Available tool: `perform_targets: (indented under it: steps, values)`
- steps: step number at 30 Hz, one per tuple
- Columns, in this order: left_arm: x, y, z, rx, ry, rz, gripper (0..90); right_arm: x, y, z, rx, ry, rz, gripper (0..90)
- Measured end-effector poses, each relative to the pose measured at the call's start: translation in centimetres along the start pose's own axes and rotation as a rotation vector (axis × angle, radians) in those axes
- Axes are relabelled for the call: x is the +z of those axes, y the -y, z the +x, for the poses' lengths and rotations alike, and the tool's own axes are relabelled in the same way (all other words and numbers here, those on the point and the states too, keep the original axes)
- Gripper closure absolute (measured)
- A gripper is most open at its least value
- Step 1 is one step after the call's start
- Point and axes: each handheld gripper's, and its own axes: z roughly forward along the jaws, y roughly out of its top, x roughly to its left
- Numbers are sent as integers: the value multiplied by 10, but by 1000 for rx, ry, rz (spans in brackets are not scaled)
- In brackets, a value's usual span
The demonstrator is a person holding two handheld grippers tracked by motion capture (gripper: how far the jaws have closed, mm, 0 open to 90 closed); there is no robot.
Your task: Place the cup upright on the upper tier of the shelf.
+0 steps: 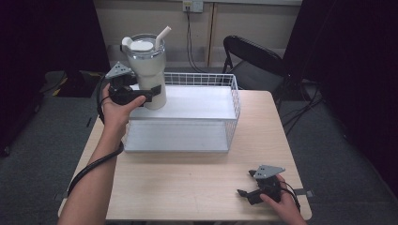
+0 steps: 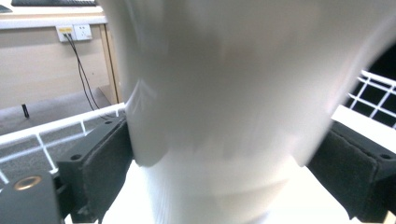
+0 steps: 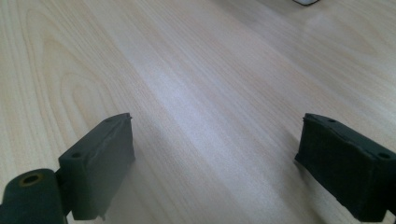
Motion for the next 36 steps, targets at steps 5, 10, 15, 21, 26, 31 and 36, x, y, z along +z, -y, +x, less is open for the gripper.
perform_targets:
  steps: [5, 10, 15, 21, 26, 31, 36]
  values:
    - [-10, 5, 1, 0, 11, 5, 137, 0, 0, 0, -1, 0, 0, 100]
    - [-22, 9, 1, 4, 20, 13, 155, 0, 0, 0, -1, 0, 0, 100]
    - [-33, 10, 0, 13, 27, 30, 155, 0, 0, 0, -1, 0, -1, 100]
    - [-45, 14, -9, 27, 61, 39, 156, 0, 0, 0, -1, 0, 0, 100]
    - [-51, 19, -17, 42, 92, 43, 156, 0, 0, 0, 1, -1, 1, 100]
    - [-54, 25, -27, 53, 116, 51, 156, 0, 0, 0, -1, -1, 1, 100]
    - [-54, 32, -34, 59, 140, 52, 156, 0, 0, 0, -1, -1, 2, 100]
